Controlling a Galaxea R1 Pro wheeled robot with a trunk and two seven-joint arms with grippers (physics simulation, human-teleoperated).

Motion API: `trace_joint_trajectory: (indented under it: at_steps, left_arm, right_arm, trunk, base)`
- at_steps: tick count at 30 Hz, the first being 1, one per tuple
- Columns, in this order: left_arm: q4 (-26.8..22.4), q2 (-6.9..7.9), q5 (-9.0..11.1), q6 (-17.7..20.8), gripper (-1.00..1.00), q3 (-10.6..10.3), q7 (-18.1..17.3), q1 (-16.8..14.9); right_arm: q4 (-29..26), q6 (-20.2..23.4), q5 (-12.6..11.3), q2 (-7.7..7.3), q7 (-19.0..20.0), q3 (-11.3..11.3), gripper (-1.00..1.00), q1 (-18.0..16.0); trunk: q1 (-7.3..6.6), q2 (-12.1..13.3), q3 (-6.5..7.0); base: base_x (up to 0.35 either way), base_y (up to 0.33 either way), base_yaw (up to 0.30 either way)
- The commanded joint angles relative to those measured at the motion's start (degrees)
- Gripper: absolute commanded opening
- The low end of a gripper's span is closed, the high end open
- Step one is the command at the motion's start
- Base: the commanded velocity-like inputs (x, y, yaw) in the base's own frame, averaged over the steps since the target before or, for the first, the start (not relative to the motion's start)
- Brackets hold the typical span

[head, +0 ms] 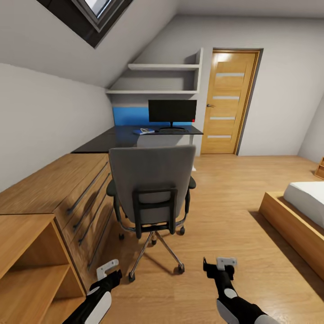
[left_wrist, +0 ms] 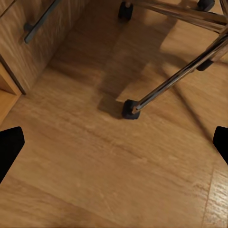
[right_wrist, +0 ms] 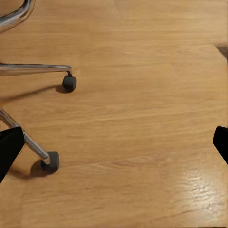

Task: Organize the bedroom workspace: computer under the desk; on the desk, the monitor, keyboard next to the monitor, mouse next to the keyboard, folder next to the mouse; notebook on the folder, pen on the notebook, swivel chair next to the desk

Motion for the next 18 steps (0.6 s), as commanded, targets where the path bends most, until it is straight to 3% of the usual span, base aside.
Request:
trace_joint_trajectory:
  at_steps: [1, 8, 18]
  left_arm:
    - [-0.11, 0.04, 0.15, 0.20, 1.00, -0.32, 0.50, -0.04]
    - [-0.19, 0.01, 0.07, -0.34, 1.00, -0.26, 0.54, -0.08]
    - [-0.05, 0.25, -0.05, -1.27, 1.00, -0.25, 0.69, -0.08]
  right_arm:
    - [-0.74, 0.97, -0.50, -0.05, -0.28, -0.31, 1.00, -0.33]
    - [-3.41, 5.68, -0.57, -0.01, -0.10, -4.63, 1.00, -1.22]
    - [-3.98, 6.23, -0.34, 0.28, -0.07, -5.76, 1.00, -1.39]
  trunk:
    - [0.22, -0.44, -0.25]
    - [1.75, -3.25, -1.50]
    - [3.95, -7.26, -3.30]
  base:
    - [0.000, 0.000, 0.000]
    - [0.000, 0.000, 0.000]
    - [0.000, 0.000, 0.000]
